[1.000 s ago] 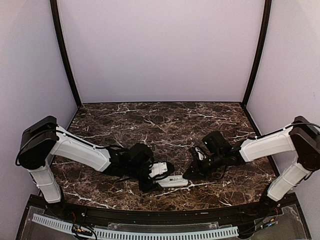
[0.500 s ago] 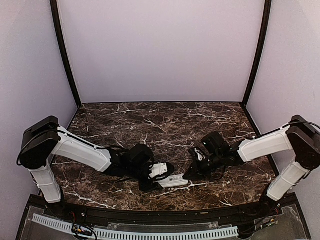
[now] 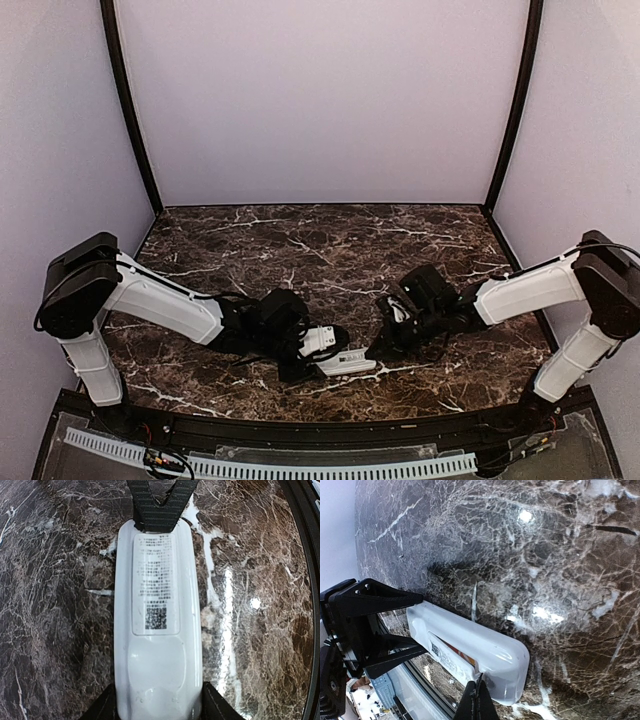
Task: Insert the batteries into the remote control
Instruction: Load the battery cover onto the remote control without the battery cover.
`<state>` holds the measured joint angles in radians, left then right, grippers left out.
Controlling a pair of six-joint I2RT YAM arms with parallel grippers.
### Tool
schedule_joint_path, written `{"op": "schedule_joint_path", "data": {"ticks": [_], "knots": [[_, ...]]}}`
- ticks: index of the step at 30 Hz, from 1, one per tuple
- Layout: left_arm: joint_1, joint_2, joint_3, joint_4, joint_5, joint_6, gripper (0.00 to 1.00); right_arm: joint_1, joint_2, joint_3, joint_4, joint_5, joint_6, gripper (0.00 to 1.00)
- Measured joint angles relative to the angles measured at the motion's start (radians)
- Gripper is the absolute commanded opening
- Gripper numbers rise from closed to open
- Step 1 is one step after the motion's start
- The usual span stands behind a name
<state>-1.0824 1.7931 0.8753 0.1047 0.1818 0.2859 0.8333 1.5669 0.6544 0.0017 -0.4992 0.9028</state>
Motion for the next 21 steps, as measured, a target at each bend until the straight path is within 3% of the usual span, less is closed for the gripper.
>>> {"op": "schedule_joint_path", "data": {"ticks": [9, 21], "knots": [[-0.001, 0.001, 0.0, 0.0, 0.0, -0.013, 0.4, 0.036, 0.0, 0.067, -0.126, 0.088, -0.006, 0.0], [-0.029, 0.001, 0.006, -0.001, -0.057, 0.006, 0.37, 0.072, -0.012, 0.137, -0.288, 0.181, -0.045, 0.18]]}}
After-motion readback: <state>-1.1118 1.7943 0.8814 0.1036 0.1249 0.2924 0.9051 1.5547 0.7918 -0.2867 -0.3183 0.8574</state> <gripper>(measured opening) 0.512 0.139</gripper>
